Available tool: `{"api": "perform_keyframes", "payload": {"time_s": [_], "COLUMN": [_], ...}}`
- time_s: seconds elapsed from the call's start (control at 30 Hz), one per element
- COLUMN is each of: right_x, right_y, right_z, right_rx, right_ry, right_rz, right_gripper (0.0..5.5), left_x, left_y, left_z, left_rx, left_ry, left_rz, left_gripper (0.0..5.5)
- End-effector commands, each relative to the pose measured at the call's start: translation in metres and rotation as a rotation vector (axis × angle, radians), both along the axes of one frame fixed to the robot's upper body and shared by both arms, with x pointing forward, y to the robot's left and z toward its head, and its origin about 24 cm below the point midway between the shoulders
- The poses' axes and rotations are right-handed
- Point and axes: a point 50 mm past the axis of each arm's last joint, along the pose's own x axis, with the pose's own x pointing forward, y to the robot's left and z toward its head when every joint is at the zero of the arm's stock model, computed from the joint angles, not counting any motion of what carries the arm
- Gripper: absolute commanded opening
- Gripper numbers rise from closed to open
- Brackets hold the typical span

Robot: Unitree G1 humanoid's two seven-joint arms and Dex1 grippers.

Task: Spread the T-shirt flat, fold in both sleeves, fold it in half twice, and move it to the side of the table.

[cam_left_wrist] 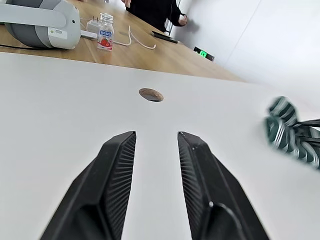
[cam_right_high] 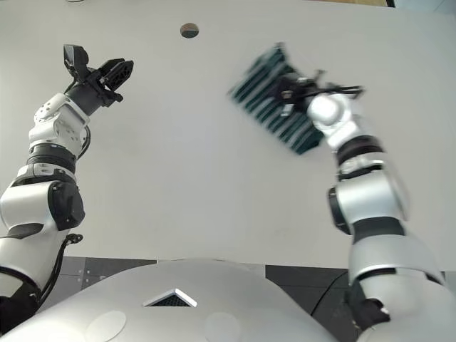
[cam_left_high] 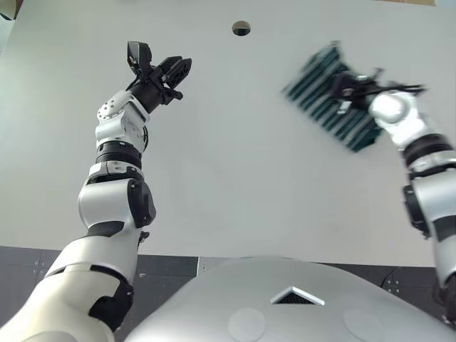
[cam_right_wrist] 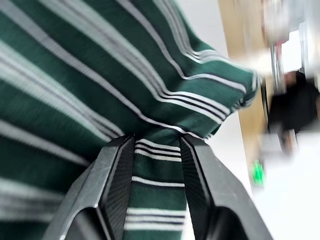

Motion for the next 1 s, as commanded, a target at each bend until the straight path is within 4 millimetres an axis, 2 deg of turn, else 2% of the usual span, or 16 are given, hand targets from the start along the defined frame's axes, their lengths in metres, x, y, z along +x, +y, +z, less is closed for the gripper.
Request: {"api": "perform_keyframes", "payload": {"time_s": [0.03,0.1,0.17,0.2,0.27,0.33,0.37,0.43,0.57,0.63,0.7,0.77,0.87,0.93,1.0], "right_x": [-0.038,-0.045,-0.037,-0.021,0.015,0.03,0.033,0.041,0.041,0.036,0.033,0.033,0.036,0.044,0.05], "right_y": [-0.067,-0.081,-0.08,-0.069,-0.034,-0.005,0.007,0.04,0.104,0.123,0.141,0.161,0.179,0.178,0.17], "right_z": [0.008,0.013,0.025,0.04,0.091,0.128,0.133,0.123,0.064,0.042,0.03,0.025,0.032,0.04,0.053], "right_rx": [-0.054,-0.083,-0.109,-0.097,0.032,0.259,0.374,0.64,0.993,1.146,1.288,1.371,1.414,1.37,1.354], "right_ry": [0.015,-0.016,-0.119,-0.263,-0.694,-1.0,-1.073,-1.093,-0.833,-0.717,-0.636,-0.59,-0.624,-0.655,-0.674], "right_rz": [-0.254,-0.313,-0.314,-0.274,-0.177,-0.141,-0.136,-0.13,-0.08,-0.086,-0.102,-0.105,-0.124,-0.207,-0.196], "right_gripper": [1.64,1.64,1.64,1.64,1.64,1.64,1.64,1.64,1.64,1.64,1.64,1.64,1.64,1.64,1.64], "left_x": [-0.002,-0.003,-0.002,-0.001,0.001,0.003,0.004,0.005,0.007,0.01,0.018,0.021,0.018,0.017,0.017], "left_y": [-0.007,-0.011,-0.015,-0.017,-0.023,-0.029,-0.032,-0.037,-0.042,-0.046,-0.045,-0.041,-0.036,-0.032,-0.033], "left_z": [0.009,0.013,0.02,0.024,0.035,0.042,0.044,0.045,0.042,0.046,0.052,0.061,0.072,0.071,0.068], "left_rx": [-0.054,-0.1,-0.136,-0.152,-0.194,-0.233,-0.233,-0.184,-0.01,0.031,0.162,0.271,0.249,0.349,0.343], "left_ry": [-0.135,-0.194,-0.256,-0.299,-0.382,-0.428,-0.443,-0.458,-0.464,-0.503,-0.491,-0.525,-0.598,-0.618,-0.617], "left_rz": [0.034,0.074,0.139,0.18,0.281,0.376,0.417,0.508,0.633,0.647,0.725,0.787,0.771,0.795,0.798], "left_gripper": [1.55,1.55,1.55,1.55,1.55,1.55,1.55,1.55,1.55,1.55,1.55,1.55,1.55,1.55,1.55]}}
